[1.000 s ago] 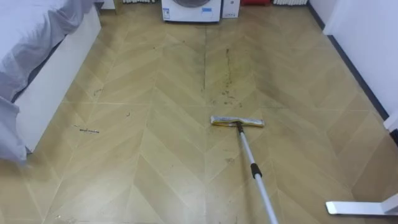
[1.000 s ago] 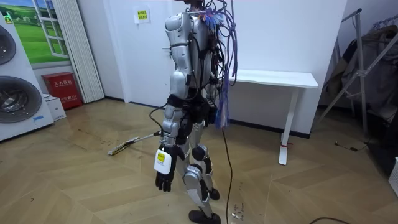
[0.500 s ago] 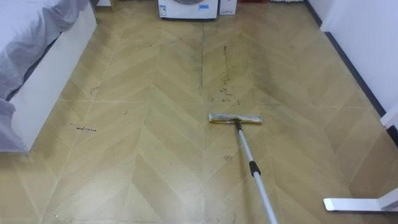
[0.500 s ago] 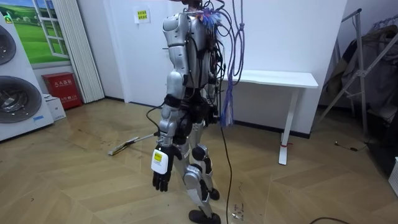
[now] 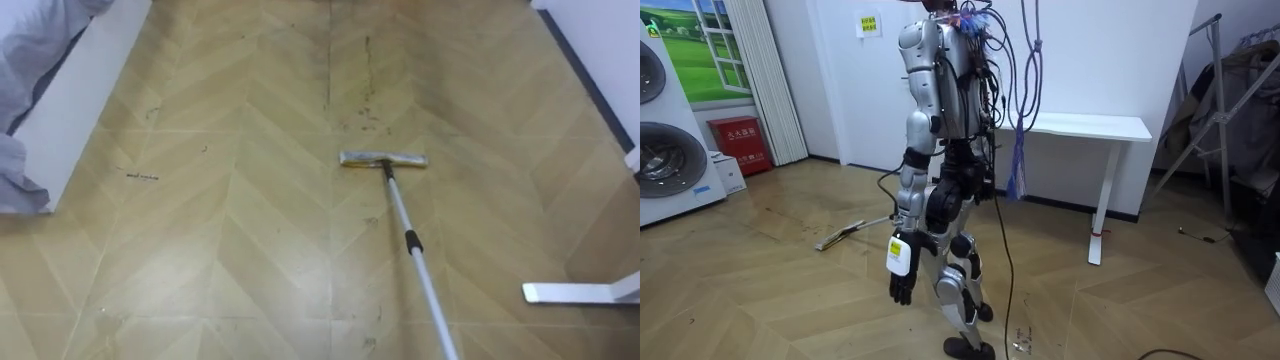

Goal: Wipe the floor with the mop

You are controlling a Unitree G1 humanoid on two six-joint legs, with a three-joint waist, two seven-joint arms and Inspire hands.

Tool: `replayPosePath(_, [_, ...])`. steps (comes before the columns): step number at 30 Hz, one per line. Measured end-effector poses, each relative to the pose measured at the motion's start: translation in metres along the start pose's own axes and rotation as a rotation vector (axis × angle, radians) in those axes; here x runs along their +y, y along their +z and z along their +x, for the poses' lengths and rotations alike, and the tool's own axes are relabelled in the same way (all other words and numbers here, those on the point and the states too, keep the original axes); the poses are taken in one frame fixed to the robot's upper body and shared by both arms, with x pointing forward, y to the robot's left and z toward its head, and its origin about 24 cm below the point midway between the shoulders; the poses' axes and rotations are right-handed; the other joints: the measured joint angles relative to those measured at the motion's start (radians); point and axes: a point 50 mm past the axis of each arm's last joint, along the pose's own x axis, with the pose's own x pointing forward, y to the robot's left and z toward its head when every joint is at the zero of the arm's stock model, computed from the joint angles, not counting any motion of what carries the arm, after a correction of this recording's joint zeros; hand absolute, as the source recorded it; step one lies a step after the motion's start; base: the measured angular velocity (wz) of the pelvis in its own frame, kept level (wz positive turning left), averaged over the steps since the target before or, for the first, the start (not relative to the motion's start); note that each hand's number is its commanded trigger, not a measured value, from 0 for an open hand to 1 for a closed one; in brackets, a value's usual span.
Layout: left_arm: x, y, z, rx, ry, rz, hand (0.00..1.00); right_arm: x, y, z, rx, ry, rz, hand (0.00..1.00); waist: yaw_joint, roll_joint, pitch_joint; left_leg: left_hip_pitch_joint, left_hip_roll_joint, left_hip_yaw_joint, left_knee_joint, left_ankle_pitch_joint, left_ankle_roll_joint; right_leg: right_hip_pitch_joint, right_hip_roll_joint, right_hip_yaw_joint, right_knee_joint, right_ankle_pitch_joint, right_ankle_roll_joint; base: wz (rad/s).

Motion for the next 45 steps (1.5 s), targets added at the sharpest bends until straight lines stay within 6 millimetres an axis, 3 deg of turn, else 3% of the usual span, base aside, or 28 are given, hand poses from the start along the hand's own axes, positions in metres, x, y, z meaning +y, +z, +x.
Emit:
replayPosePath(1, [0.000,0.004,0.000,-0.011,-0.003,-0.014,0.00,-0.001,0.003,0.000,-0.007,-0.012,0.001,1.00,-0.001,0.004,0.0056,-0.026,0.000,0.000,0.010,0.000,0.000,-0.023,-0.001,0.000,0.008,0.002,-0.002,0.00])
replayPosePath(9, [0.000,0.006,0.000,-0.016,0.017,-0.028,0.00,-0.004,0.003,0.000,-0.009,-0.056,0.053,1.00,0.005,0.008,0.0092,-0.271,-0.015,-0.036,0.170,-0.003,-0.002,-0.233,-0.011,0.005,0.110,-0.001,-0.021,0.04])
replayPosePath(15, [-0.002,0.004,0.000,-0.003,0.031,-0.066,0.00,-0.005,0.000,0.000,-0.004,-0.065,0.123,1.00,0.029,0.019,0.0126,-0.469,-0.014,-0.082,0.345,-0.033,-0.026,-0.398,-0.012,-0.005,0.230,-0.025,-0.037,0.10])
replayPosePath(19, [-0.005,0.004,0.000,-0.001,0.017,-0.104,0.00,-0.012,-0.003,-0.001,0.000,-0.083,0.158,1.00,0.042,0.038,0.0124,-0.606,-0.013,-0.098,0.539,-0.079,-0.040,-0.508,-0.038,-0.042,0.393,-0.088,-0.054,0.21])
replayPosePath(22, [-0.008,0.005,-0.001,-0.002,0.001,-0.125,0.00,-0.015,0.000,-0.001,0.007,-0.095,0.179,1.00,0.075,0.042,0.0113,-0.699,-0.014,-0.112,0.735,-0.080,-0.045,-0.555,-0.055,-0.061,0.527,-0.162,-0.066,0.08])
replayPosePath(24, [-0.012,0.006,-0.001,-0.006,-0.008,-0.121,0.00,-0.023,0.012,-0.002,0.001,-0.109,0.183,1.00,0.102,0.040,0.0110,-0.762,-0.013,-0.123,0.871,-0.048,-0.070,-0.579,-0.052,-0.056,0.602,-0.202,-0.064,-0.08])
replayPosePath(25, [-0.013,0.006,-0.001,-0.008,-0.010,-0.130,0.00,-0.032,0.031,-0.005,-0.027,-0.126,0.180,1.00,0.121,0.033,0.0143,-0.821,-0.008,-0.118,0.960,0.027,-0.075,-0.602,-0.037,-0.034,0.644,-0.216,-0.066,-0.40])
replayPosePath(26, [-0.014,0.008,-0.002,-0.014,-0.019,-0.156,0.00,-0.044,0.057,-0.011,-0.080,-0.146,0.175,1.00,0.148,0.010,0.0235,-0.889,0.000,-0.111,1.055,0.145,-0.074,-0.624,-0.016,-0.007,0.671,-0.224,-0.071,-0.55])
replayPosePath(27, [-0.015,0.008,-0.002,-0.012,-0.024,-0.176,0.00,-0.051,0.071,-0.015,-0.111,-0.154,0.173,1.00,0.165,0.004,0.0243,-0.924,0.004,-0.108,1.095,0.218,-0.080,-0.634,-0.007,0.007,0.681,-0.226,-0.074,-0.79])
replayPosePath(28, [-0.015,0.006,-0.002,-0.009,-0.034,-0.216,0.00,-0.066,0.103,-0.026,-0.193,-0.167,0.164,1.00,0.189,-0.008,0.0290,-0.996,0.006,-0.104,1.186,0.319,-0.096,-0.651,0.009,0.032,0.698,-0.226,-0.077,-0.80])
replayPosePath(29, [-0.014,0.006,-0.001,-0.009,-0.033,-0.226,0.00,-0.076,0.130,-0.038,-0.276,-0.178,0.140,1.00,0.211,-0.014,0.0336,-1.054,0.009,-0.087,1.259,0.305,-0.084,-0.656,0.009,0.044,0.706,-0.226,-0.077,-0.71])
replayPosePath(30, [-0.012,0.005,-0.001,-0.011,-0.030,-0.233,0.00,-0.079,0.137,-0.041,-0.299,-0.182,0.126,1.00,0.220,-0.025,0.0360,-1.073,0.009,-0.076,1.260,0.289,-0.069,-0.657,0.009,0.050,0.705,-0.227,-0.076,-0.42])
replayPosePath(31, [-0.007,0.004,-0.001,-0.019,-0.018,-0.229,0.00,-0.081,0.155,-0.049,-0.353,-0.175,0.110,1.00,0.226,-0.037,0.0314,-1.085,0.002,-0.062,1.197,0.238,-0.057,-0.661,0.008,0.070,0.700,-0.229,-0.072,-0.09])
replayPosePath(32, [-0.004,0.004,0.000,-0.026,-0.012,-0.230,0.00,-0.082,0.165,-0.054,-0.388,-0.162,0.116,1.00,0.224,-0.038,0.0297,-1.060,0.000,-0.051,1.055,0.196,-0.056,-0.656,0.009,0.071,0.684,-0.234,-0.061,0.05])
replayPosePath(33, [-0.004,0.005,0.000,-0.031,-0.011,-0.229,0.00,-0.083,0.166,-0.055,-0.393,-0.157,0.121,1.00,0.224,-0.032,0.0294,-1.032,0.000,-0.051,0.951,0.178,-0.054,-0.650,0.016,0.070,0.671,-0.237,-0.055,0.26])
replayPosePath(34, [-0.003,0.006,0.000,-0.036,-0.015,-0.222,0.00,-0.083,0.162,-0.053,-0.385,-0.152,0.131,1.00,0.222,-0.019,0.0220,-0.969,0.000,-0.051,0.749,0.147,-0.047,-0.643,0.028,0.068,0.649,-0.244,-0.041,0.35])
replayPosePath(35, [-0.004,0.005,0.000,-0.032,-0.031,-0.218,0.00,-0.083,0.154,-0.049,-0.367,-0.150,0.146,1.00,0.214,0.004,0.0196,-0.912,0.004,-0.049,0.611,0.122,-0.033,-0.630,0.036,0.062,0.629,-0.248,-0.032,0.39])
replayPosePath(36, [-0.005,0.006,0.000,-0.032,-0.043,-0.214,0.00,-0.084,0.146,-0.046,-0.350,-0.149,0.154,1.00,0.209,0.014,0.0137,-0.893,0.003,-0.046,0.573,0.107,-0.024,-0.627,0.036,0.059,0.623,-0.253,-0.023,0.45])
replayPosePath(37, [-0.005,0.010,0.000,-0.042,-0.063,-0.209,0.00,-0.085,0.129,-0.039,-0.310,-0.152,0.172,1.00,0.197,0.028,0.0127,-0.884,-0.001,-0.024,0.551,0.074,0.032,-0.612,0.023,0.059,0.607,-0.248,-0.003,0.59])
replayPosePath(38, [-0.009,0.009,0.000,-0.039,-0.087,-0.207,0.00,-0.088,0.102,-0.031,-0.249,-0.161,0.205,1.00,0.181,0.048,0.0050,-0.867,-0.002,0.000,0.538,0.055,0.057,-0.585,0.002,0.057,0.583,-0.236,0.021,0.66])
replayPosePath(39, [-0.011,0.010,-0.001,-0.043,-0.099,-0.208,0.00,-0.091,0.085,-0.028,-0.205,-0.174,0.220,1.00,0.174,0.063,-0.0018,-0.856,-0.002,0.017,0.533,0.045,0.067,-0.569,-0.009,0.055,0.571,-0.229,0.035,0.79])
replayPosePath(40, [-0.013,0.012,-0.001,-0.056,-0.114,-0.201,0.00,-0.098,0.047,-0.022,-0.106,-0.208,0.237,1.00,0.159,0.089,-0.0126,-0.832,-0.001,0.061,0.532,0.015,0.107,-0.543,-0.037,0.063,0.580,-0.237,0.046,0.71])
replayPosePath(41, [-0.011,0.018,-0.001,-0.077,-0.111,-0.195,0.00,-0.097,0.018,-0.018,-0.028,-0.238,0.240,1.00,0.146,0.108,-0.0096,-0.819,-0.008,0.086,0.555,-0.031,0.135,-0.566,-0.063,0.074,0.671,-0.222,0.077,0.61])
replayPosePath(42, [-0.010,0.020,-0.002,-0.088,-0.106,-0.197,0.00,-0.096,0.005,-0.017,0.008,-0.253,0.241,1.00,0.137,0.116,-0.0062,-0.817,-0.020,0.085,0.572,-0.052,0.144,-0.605,-0.072,0.083,0.750,-0.175,0.085,0.24])
replayPosePath(43, [-0.006,0.024,-0.002,-0.107,-0.087,-0.195,0.00,-0.089,-0.012,-0.015,0.062,-0.260,0.245,1.00,0.125,0.125,-0.0051,-0.816,-0.030,0.085,0.608,-0.096,0.153,-0.688,-0.080,0.102,0.892,-0.064,0.088,0.00])
replayPosePath(44, [-0.002,0.027,-0.002,-0.120,-0.066,-0.199,0.00,-0.082,-0.019,-0.013,0.087,-0.256,0.251,1.00,0.111,0.143,-0.0017,-0.813,-0.031,0.084,0.637,-0.133,0.161,-0.753,-0.078,0.113,0.957,-0.032,0.087,-0.12])
replayPosePath(45, [-0.001,0.029,-0.002,-0.131,-0.059,-0.200,0.00,-0.076,-0.019,-0.011,0.092,-0.248,0.253,1.00,0.099,0.148,0.0013,-0.811,-0.031,0.085,0.650,-0.147,0.165,-0.784,-0.079,0.115,0.972,-0.032,0.088,-0.13])
